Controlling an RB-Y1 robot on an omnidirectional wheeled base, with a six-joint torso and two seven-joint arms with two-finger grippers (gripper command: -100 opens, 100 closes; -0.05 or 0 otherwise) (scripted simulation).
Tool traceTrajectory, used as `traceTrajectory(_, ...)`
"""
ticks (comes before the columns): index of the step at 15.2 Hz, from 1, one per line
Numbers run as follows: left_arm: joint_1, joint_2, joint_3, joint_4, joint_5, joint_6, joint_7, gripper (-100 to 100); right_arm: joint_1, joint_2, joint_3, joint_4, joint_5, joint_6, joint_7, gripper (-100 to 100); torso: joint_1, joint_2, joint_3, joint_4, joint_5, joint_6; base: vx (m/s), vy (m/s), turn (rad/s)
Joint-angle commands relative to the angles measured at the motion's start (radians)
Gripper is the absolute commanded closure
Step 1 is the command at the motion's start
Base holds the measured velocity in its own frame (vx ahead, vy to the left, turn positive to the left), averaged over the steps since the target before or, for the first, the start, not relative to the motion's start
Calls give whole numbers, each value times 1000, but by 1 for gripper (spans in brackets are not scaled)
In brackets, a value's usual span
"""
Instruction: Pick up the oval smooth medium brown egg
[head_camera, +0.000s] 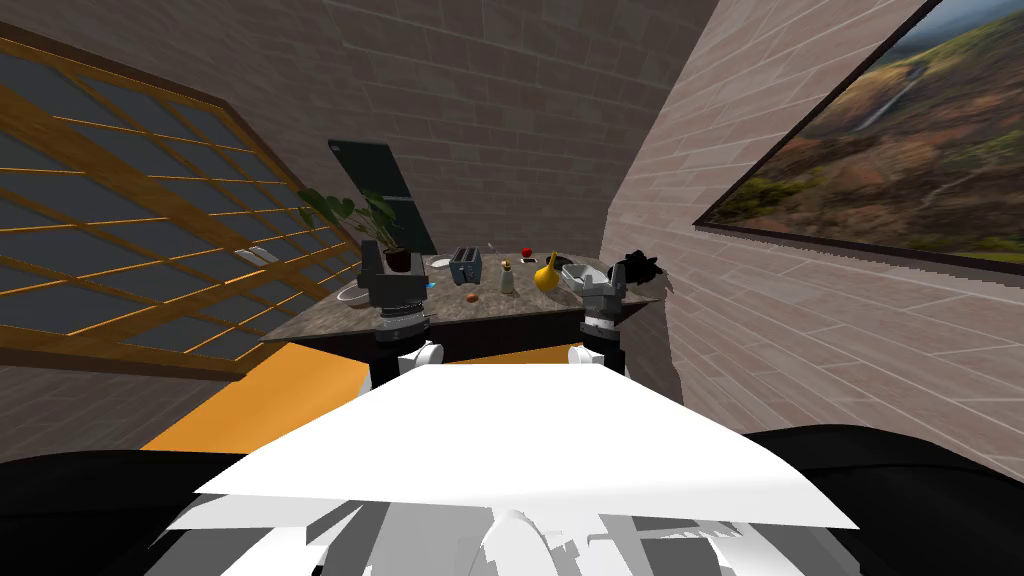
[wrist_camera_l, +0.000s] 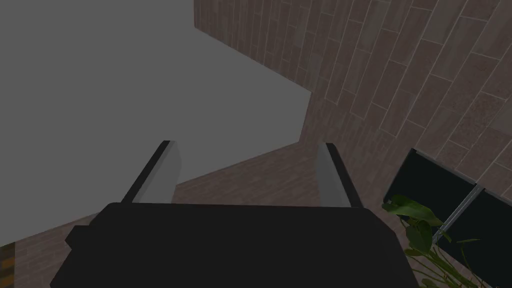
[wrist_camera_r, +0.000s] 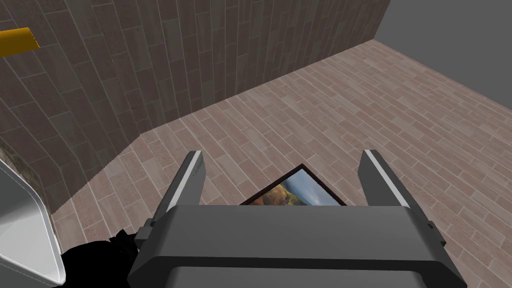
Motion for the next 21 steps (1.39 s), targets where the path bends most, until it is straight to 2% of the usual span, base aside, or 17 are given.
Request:
traceTrajectory(1, -2, 28, 1, 2, 4, 12, 6, -100, 0, 0, 0, 0, 0, 0, 0, 0, 0, 0, 0, 0, 0, 0, -2, 1, -10)
traceTrajectory(5, -16, 119, 8, 16, 30, 80, 43, -100, 0, 0, 0, 0, 0, 0, 0, 0, 1, 0, 0, 0, 0, 0, -8, 10, -41)
traceTrajectory(6, -16, 120, 8, 16, 30, 80, 43, -100, 0, 0, 0, 0, 0, 0, 0, 0, 1, 1, 0, 0, 0, 0, -12, 11, -29)
traceTrajectory(8, -28, 170, 14, 26, 50, 131, 72, -100, 0, 0, 0, 0, 0, 0, 0, 0, 1, 1, 0, 0, 0, 0, -11, 4, -44)
traceTrajectory(9, -28, 170, 14, 26, 50, 134, 72, -100, 0, 0, 0, 0, 0, 0, 0, 0, 1, 1, 0, 0, 0, 0, -8, 0, -44)
traceTrajectory(10, -35, 196, 18, 32, 62, 165, 88, -100, 0, 0, 0, 0, 0, 0, 0, 0, 1, 1, 0, 0, 0, 0, -8, -4, -41)
traceTrajectory(11, -35, 196, 18, 32, 62, 165, 88, -100, 0, 0, 0, 0, 0, 0, 0, 0, 0, 0, 0, 0, 0, 0, -7, -6, -37)
traceTrajectory(13, -51, 248, 26, 48, 89, 221, 126, -100, 0, 0, 0, 0, 0, 0, 0, 0, 0, 0, 0, 0, 0, 0, -5, -13, -57)
traceTrajectory(14, -51, 249, 26, 48, 89, 235, 126, -100, 0, 0, 0, 0, 0, 0, 0, 0, -1, 0, 0, 0, 0, 0, -6, -17, -58)
traceTrajectory(15, -60, 276, 31, 57, 104, 265, 146, -100, 0, 0, 0, 0, 0, 0, 0, 0, -1, 0, 0, 0, 0, 0, -6, -19, -59)
traceTrajectory(16, -60, 276, 31, 57, 104, 273, 146, -100, 0, 0, 0, 0, 0, 0, 0, 0, -1, 0, 0, 0, 0, 0, -4, -17, -46)
traceTrajectory(17, -70, 302, 36, 67, 120, 300, 168, -100, 0, 0, 0, 0, 0, 0, 0, 0, -1, 0, 0, 0, 0, 0, -4, -23, -59)
traceTrajectory(18, -70, 302, 36, 67, 120, 313, 168, -100, 0, 0, 0, 0, 0, 0, 0, 0, -1, 0, 0, 0, 0, 0, -2, -22, -48)
traceTrajectory(19, -80, 329, 41, 78, 137, 339, 190, -100, 0, 0, 0, 0, 0, 0, 0, 0, -1, 0, 0, 0, 0, 0, -2, -25, -51)
traceTrajectory(20, -80, 329, 41, 78, 137, 355, 190, -100, 0, 0, 0, 0, 0, 0, 0, 0, -2, 0, 0, 0, 0, 0, 0, -24, -45)
traceTrajectory(21, -91, 355, 47, 90, 154, 380, 214, -100, 0, 0, 0, 0, 0, 0, 0, 0, -1, 0, 0, 0, 0, 0, 2, -26, -61)
